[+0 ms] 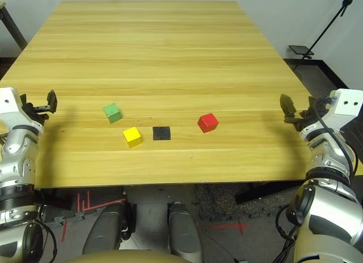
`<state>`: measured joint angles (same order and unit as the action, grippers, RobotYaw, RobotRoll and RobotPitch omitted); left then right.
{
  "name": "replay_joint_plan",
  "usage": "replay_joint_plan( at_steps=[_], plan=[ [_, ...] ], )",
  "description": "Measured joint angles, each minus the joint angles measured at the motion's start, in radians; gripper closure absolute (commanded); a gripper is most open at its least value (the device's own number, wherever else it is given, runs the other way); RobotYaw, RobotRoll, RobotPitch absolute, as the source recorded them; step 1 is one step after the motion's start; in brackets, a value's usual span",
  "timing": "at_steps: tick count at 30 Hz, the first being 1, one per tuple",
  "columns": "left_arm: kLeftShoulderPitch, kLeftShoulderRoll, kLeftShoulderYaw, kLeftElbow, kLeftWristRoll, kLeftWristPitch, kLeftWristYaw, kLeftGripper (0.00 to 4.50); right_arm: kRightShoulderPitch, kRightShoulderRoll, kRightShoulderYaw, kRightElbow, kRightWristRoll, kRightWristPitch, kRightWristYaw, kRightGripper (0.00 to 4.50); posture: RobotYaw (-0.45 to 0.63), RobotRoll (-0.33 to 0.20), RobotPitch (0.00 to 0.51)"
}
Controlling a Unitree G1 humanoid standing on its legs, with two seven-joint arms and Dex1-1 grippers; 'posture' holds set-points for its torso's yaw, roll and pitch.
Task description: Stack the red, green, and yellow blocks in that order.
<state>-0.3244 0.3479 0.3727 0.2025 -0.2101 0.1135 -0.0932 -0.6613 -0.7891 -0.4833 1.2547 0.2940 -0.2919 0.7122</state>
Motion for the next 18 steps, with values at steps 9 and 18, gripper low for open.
replay_joint_plan(
  at_steps=[9,18],
  plan=[
    [0.002,-0.022,-0.004,-0.053,-0.013,0.027,0.006,0.04,-0.023,-0.042,0.055,0.002,-0.044,0.031,0.096,0.0,0.02,-0.101,0.114],
    [-0.068,0.214,-0.097,-0.273,-0.218,0.332,-0.36,0.04,-0.204,-0.104,0.331,-0.051,-0.213,0.064,0.573,0.0,0.06,-0.119,0.086]
  ],
)
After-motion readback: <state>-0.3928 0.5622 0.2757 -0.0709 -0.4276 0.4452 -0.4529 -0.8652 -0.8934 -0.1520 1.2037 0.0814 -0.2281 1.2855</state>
